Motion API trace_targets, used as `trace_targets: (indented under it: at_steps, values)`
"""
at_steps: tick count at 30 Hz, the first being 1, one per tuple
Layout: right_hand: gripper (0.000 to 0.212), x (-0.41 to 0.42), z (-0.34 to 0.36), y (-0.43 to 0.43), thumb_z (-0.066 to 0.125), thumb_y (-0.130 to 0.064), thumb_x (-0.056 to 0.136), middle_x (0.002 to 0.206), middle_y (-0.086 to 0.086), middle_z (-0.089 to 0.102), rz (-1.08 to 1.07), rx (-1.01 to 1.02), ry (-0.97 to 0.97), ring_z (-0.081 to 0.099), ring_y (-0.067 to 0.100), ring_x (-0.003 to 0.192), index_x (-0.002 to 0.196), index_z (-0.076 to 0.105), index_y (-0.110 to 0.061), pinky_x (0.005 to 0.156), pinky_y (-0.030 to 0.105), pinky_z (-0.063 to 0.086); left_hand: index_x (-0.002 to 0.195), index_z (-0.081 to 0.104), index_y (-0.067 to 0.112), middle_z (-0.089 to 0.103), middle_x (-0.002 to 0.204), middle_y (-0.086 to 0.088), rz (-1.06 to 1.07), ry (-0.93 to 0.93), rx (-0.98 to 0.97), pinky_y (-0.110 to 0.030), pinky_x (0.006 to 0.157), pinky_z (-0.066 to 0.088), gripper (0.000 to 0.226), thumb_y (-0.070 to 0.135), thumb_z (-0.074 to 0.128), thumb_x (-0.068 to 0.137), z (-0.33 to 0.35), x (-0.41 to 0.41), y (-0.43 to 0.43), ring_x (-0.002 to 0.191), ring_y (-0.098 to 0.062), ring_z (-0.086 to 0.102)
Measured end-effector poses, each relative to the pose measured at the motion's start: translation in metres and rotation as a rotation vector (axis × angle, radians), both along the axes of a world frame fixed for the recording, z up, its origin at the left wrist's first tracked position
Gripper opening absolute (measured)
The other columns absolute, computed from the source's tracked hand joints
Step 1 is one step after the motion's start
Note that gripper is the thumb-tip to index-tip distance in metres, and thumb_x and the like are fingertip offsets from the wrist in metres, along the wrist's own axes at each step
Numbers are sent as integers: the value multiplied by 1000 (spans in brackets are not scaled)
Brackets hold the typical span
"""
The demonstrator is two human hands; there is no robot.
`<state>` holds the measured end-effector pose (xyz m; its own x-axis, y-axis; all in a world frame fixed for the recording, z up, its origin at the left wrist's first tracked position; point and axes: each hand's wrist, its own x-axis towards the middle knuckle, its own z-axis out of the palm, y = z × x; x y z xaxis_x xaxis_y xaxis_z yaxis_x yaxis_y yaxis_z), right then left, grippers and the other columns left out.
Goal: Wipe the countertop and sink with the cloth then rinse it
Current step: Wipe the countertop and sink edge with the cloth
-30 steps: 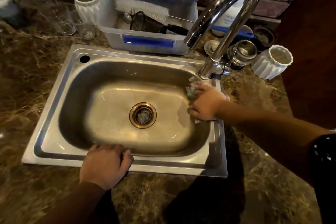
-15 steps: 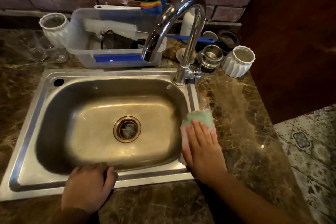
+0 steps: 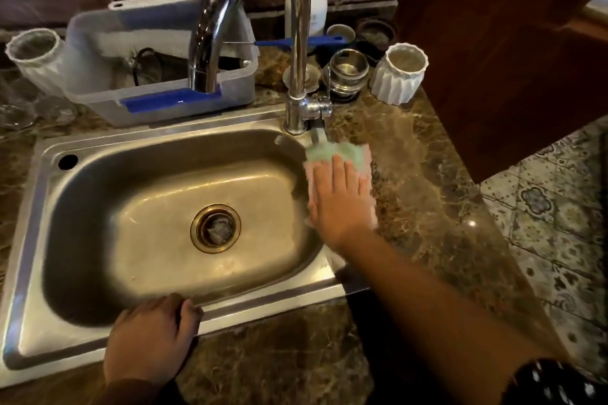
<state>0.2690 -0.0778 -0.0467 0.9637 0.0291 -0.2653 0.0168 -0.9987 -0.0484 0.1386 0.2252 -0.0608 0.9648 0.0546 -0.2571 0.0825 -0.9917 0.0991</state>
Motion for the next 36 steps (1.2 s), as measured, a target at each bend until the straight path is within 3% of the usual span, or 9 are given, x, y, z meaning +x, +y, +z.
trace_targets:
  at_steps: [5,8,11,15,19,25,30,34,36]
  values:
    - [71,-133,8,15,38,-48,95,156,31,34,-137,23,45,39,48,141,152,38,-5,110,62,38,75,62,30,73,86,7,28,30,16,-32,73,40,30,45,49,97,3,2,-3,89,-17,68]
    - [72,-154,8,19,37,-48,88,148,32,45,-180,29,68,50,51,130,142,53,-3,99,64,47,73,59,30,74,86,6,31,37,21,-32,72,40,29,46,49,96,3,2,-3,89,-18,69]
    - [70,-130,4,9,37,-52,95,156,29,35,-98,41,-26,39,47,141,151,42,-10,110,62,35,72,59,30,73,85,6,33,31,10,-32,72,40,30,44,49,97,4,2,-4,88,-18,69]
    - [70,-36,1,-9,28,-55,101,167,23,4,46,73,-27,6,40,154,161,8,-25,122,56,5,70,53,32,70,77,4,13,19,17,-33,67,36,29,41,48,98,3,0,-3,77,-21,67]
    - [71,48,-3,-11,40,-52,100,166,24,-3,11,91,-46,-3,41,154,160,9,-30,122,57,-2,68,54,28,64,66,4,14,6,6,-33,64,38,32,38,48,98,3,-3,-2,66,-22,63]
    - [76,-5,-6,8,38,-51,102,164,31,0,-63,-91,10,5,46,153,160,-3,-22,122,60,14,72,57,27,65,70,4,-1,0,16,-33,66,38,34,43,42,99,1,-2,-2,67,-22,61]
    - [65,-108,6,20,54,-36,97,156,33,32,-201,21,-85,34,45,145,153,34,-8,113,59,38,80,64,25,67,74,5,15,4,-16,-32,67,38,36,45,41,98,6,-3,-3,65,-15,50]
    - [67,-156,18,20,45,-25,102,164,25,5,-192,9,98,14,38,154,159,14,-7,123,51,26,81,56,29,56,76,12,41,102,-46,-31,74,37,37,53,35,99,23,-2,-9,71,-9,48]
    - [67,-166,29,21,46,-35,103,165,23,10,-272,70,146,21,37,152,159,19,-10,120,49,32,80,58,29,59,78,11,70,147,-120,-32,79,39,37,52,37,99,30,-2,-7,74,-8,52]
